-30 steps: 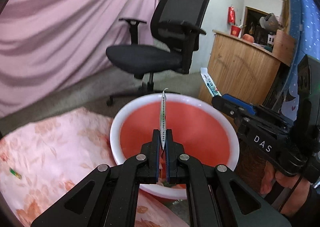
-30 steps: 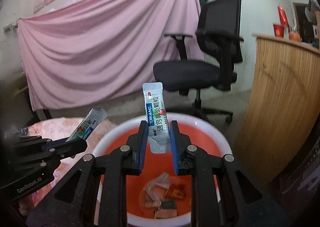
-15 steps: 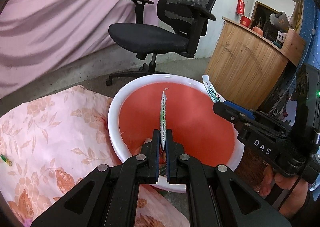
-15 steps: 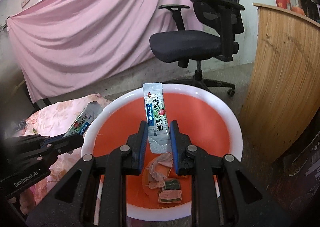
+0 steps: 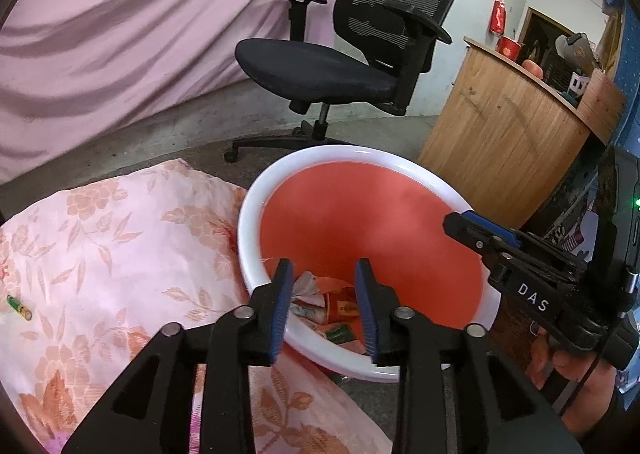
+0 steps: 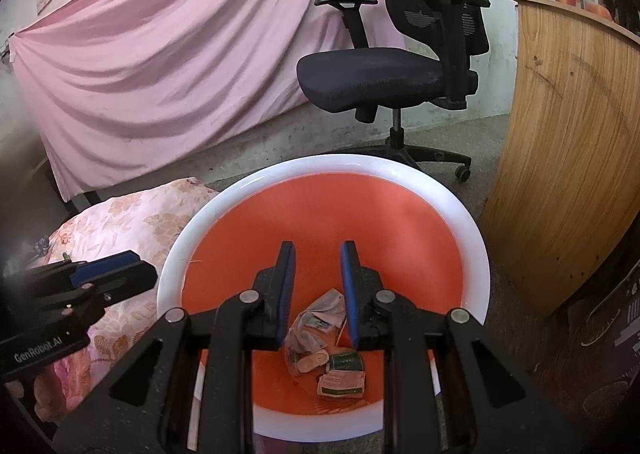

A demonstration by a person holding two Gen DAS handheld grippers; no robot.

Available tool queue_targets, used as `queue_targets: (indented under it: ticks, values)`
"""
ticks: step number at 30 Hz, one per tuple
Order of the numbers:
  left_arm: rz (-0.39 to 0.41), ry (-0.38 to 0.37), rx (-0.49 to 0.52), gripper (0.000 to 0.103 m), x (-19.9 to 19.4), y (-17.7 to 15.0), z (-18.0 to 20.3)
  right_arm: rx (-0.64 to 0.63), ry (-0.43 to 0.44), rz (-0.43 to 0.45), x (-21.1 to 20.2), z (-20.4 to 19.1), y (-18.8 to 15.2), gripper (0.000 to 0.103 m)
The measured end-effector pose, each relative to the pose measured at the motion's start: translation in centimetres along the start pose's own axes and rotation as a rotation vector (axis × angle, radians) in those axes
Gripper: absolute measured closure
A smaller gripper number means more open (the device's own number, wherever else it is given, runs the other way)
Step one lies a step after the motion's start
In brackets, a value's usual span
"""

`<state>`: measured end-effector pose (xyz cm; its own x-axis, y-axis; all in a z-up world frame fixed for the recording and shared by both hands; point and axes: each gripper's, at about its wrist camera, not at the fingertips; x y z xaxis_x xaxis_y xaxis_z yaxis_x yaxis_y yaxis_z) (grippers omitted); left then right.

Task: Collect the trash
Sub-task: 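Open the left tool over the bucket while the right tool opens to drop the sachet, then move both open tools back over the bed toward the remaining trash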

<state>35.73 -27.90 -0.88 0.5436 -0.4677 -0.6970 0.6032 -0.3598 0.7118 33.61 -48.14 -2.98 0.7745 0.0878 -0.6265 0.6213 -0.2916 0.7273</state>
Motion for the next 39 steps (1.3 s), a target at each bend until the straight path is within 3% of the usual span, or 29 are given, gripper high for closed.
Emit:
queue_targets:
  ticks: [4,7,8,13,15,17,24,26,28,39]
  values:
    - [0.024,0.021,-0.028,0.065,-1.1,-0.2,-0.9,0.003,0.000,0.005,-0.1,0.1,0.3,0.050]
    - [0.055,0.079,-0.064,0.057,-2.3,-0.5,-1.9,0.012,0.006,0.021,-0.3,-0.2,0.5,0.033]
    - [0.069,0.104,-0.082,0.052,-2.8,-0.6,-2.2,0.017,0.015,0.028,-0.5,-0.3,0.6,0.030]
    - [0.146,0.195,-0.165,0.046,-5.6,-1.0,-4.3,0.006,0.036,0.082,-1.2,-1.6,0.8,0.013]
    - [0.174,0.220,-0.180,0.040,-6.7,-1.2,-5.0,0.007,0.054,0.106,-1.6,-2.1,0.9,0.007]
    - [0.202,0.246,-0.194,0.024,-7.7,-1.4,-5.6,0.010,0.068,0.136,-2.1,-2.7,1.1,0.001]
    - [0.324,0.319,-0.230,0.018,-11.5,-2.4,-7.6,0.018,0.149,0.250,-3.8,-4.9,1.6,0.000]
    - [0.370,0.325,-0.236,0.007,-12.6,-2.7,-8.1,0.009,0.188,0.298,-4.6,-5.8,1.6,0.000]
    - [0.438,0.353,-0.229,0.002,-14.1,-3.2,-8.2,-0.006,0.222,0.347,-5.3,-6.9,1.5,0.000]
    - [0.589,0.555,-0.179,0.002,-19.9,-5.7,-10.1,-0.046,0.367,0.560,-8.2,-12.0,0.7,0.000]
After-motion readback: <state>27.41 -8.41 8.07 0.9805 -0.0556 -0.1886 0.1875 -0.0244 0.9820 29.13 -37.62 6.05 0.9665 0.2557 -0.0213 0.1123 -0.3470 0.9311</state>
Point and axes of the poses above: each gripper's, at about its wrist camera, not at the fingertips, and x roughly the way its jaws point, z to its right, y to its top, and after that the axes turned 10 degrees about x, right-handed
